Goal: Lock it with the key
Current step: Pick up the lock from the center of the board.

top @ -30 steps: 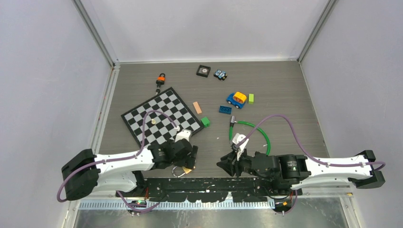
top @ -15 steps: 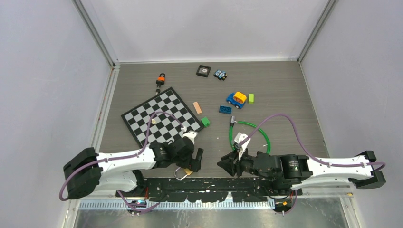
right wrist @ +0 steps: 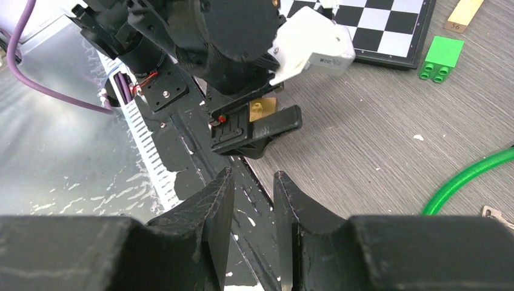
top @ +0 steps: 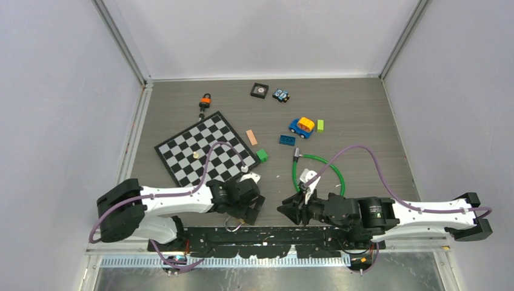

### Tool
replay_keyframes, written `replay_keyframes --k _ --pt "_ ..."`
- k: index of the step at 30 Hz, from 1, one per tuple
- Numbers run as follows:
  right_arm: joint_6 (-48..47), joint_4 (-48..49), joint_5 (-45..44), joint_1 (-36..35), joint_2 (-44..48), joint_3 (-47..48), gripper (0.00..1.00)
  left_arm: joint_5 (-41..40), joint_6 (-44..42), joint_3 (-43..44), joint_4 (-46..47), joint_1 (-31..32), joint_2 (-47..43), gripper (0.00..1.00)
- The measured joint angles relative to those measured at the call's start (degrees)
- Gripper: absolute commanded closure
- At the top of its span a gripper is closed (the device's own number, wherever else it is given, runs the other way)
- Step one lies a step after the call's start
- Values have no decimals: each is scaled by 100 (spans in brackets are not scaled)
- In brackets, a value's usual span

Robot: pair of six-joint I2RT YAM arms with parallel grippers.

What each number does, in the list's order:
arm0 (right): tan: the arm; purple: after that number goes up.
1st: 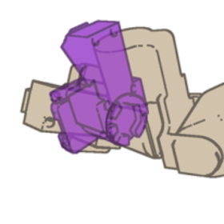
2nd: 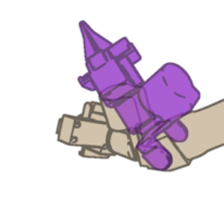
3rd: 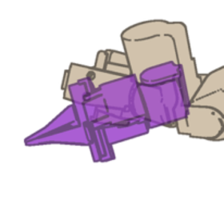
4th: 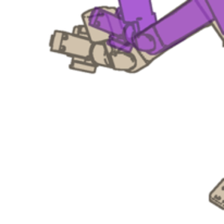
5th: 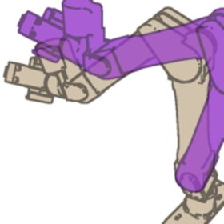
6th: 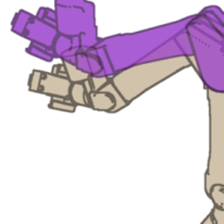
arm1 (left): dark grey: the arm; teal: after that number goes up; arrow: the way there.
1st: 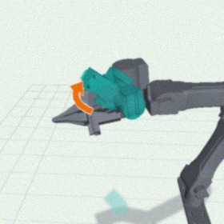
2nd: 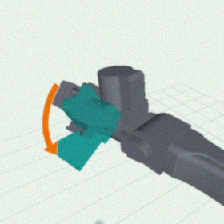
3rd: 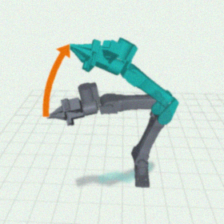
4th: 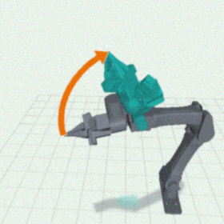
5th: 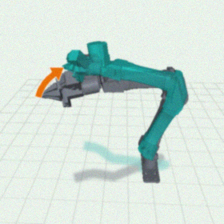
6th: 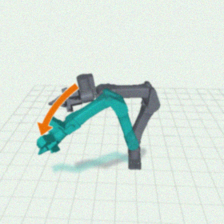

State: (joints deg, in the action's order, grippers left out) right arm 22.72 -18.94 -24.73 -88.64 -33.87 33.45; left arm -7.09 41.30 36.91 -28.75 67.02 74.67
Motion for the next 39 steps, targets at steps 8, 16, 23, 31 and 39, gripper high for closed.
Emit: replay_keyframes --k 8,16,23,31,39 --pt "0 0 -2 0 149 -4 64 -450 35 522 -466 306 723 8" --pt "0 0 -11 0 251 -52 64 -621 245 1014 -758 590 1224 100" --pt "-2 -4 -31 0 267 -66 64 -734 479 970 -739 643 1134 100" --pt "-7 -22 -162 0 455 -66 67 -1038 354 957 -866 444 625 100" --pt "153 302 -728 0 890 -369 63 -1207 289 957 -164 -140 -984 100"
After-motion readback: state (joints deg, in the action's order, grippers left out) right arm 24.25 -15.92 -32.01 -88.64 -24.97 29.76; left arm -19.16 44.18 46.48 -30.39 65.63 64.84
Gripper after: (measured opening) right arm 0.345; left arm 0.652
